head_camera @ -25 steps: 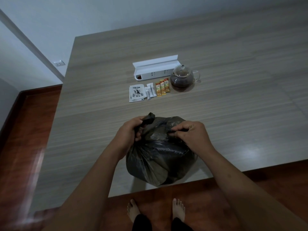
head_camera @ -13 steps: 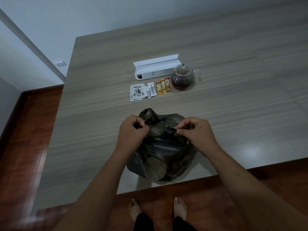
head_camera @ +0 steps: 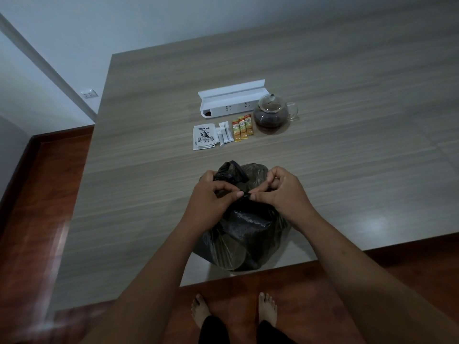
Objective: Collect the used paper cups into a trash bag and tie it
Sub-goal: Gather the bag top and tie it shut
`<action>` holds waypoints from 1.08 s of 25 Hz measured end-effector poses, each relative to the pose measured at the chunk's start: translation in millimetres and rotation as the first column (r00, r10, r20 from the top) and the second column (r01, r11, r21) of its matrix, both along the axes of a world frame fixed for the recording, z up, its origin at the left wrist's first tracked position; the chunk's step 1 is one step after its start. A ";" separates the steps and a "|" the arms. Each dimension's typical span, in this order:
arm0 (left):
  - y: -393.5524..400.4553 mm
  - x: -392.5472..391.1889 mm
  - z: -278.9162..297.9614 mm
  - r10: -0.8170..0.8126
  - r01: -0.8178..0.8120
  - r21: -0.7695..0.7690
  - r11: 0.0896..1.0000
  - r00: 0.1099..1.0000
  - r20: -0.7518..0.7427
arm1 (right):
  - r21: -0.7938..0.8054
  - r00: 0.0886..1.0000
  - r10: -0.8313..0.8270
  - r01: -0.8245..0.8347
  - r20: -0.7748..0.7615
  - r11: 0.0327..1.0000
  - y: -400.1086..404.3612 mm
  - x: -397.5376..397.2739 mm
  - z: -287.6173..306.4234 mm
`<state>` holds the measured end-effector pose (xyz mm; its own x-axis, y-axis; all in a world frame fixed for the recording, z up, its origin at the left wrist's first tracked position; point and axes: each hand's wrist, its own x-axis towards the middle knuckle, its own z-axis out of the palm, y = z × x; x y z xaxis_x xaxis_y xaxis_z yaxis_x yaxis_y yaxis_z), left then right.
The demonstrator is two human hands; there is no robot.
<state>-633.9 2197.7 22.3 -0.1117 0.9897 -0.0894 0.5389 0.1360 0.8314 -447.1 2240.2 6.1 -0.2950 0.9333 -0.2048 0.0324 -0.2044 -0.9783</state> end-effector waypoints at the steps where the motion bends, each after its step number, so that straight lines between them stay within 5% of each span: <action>1: 0.2 -0.5 -1.6 -0.011 0.011 0.009 1.000 1.000 -0.017 | -0.016 1.000 0.011 -0.011 -0.014 1.000 0.4 0.6 -0.3; 5: -2.2 -3.4 -5.3 -0.091 0.092 0.016 0.996 0.996 -0.020 | -0.176 0.982 -0.016 -0.017 -0.186 0.984 9.0 -1.7 4.8; 9: -3.4 -3.5 -5.7 -0.130 0.129 0.050 0.990 0.991 0.023 | -0.183 0.997 0.077 -0.076 0.000 0.980 22.8 -21.8 9.4; 16: -8.2 -4.8 -6.2 -0.139 0.135 0.051 0.990 0.985 0.098 | -0.257 0.993 0.107 -0.114 -0.040 0.960 29.7 -31.1 13.5; 27: 6.1 -2.2 -0.9 0.135 -0.134 -0.028 0.991 0.991 0.028 | 0.158 0.946 0.145 -0.198 0.291 0.967 11.1 -16.7 19.5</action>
